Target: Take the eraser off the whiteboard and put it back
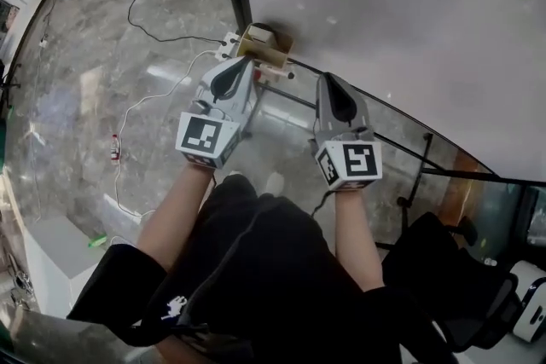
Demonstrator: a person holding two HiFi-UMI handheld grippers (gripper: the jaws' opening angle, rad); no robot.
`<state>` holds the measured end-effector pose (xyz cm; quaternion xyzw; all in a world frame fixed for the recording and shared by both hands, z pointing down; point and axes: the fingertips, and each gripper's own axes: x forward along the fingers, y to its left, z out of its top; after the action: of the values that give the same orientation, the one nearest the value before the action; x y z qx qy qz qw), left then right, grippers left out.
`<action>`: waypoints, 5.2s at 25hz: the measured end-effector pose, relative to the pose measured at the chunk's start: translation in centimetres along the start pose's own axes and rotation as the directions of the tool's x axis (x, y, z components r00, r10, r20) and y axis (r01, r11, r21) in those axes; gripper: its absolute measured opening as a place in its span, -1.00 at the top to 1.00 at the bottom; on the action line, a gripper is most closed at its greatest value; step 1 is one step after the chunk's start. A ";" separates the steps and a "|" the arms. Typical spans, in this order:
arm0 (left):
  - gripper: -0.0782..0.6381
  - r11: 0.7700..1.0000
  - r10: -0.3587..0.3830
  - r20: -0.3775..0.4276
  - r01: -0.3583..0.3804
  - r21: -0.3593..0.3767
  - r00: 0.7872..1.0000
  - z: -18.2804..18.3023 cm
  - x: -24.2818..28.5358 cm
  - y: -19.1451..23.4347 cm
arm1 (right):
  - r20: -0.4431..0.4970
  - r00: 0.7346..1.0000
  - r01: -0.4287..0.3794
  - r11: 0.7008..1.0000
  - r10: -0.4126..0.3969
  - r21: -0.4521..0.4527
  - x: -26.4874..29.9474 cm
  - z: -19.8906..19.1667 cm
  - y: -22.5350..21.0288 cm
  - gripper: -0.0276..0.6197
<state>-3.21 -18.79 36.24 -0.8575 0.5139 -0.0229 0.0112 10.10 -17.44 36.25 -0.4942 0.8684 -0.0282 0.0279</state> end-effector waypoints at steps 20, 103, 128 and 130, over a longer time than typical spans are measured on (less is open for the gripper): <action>0.55 0.997 -0.048 -0.062 0.052 0.058 0.997 -3.5 5.2 4.0 | 0.019 0.998 0.054 0.999 -0.053 -0.011 6.8 1.3 0.1 0.89; 0.00 0.995 -0.015 -0.194 0.034 0.095 0.981 -6.1 8.4 3.4 | 0.007 0.988 0.152 0.988 -0.152 0.009 4.1 0.6 -0.8 0.89; 0.00 0.995 -0.062 -0.061 0.067 0.080 0.996 1.1 4.0 2.3 | 0.051 0.989 0.139 0.990 -0.138 -0.020 3.3 2.7 0.8 0.89; 0.00 0.993 -0.058 -0.049 0.063 0.104 0.997 1.4 3.6 2.5 | 0.056 0.989 0.140 0.990 -0.139 -0.021 3.0 3.0 0.9 0.89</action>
<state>-3.63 -23.14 34.84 -0.8702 0.4856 -0.0702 0.0441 7.96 -19.64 33.17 -0.5546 0.8309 -0.0058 0.0432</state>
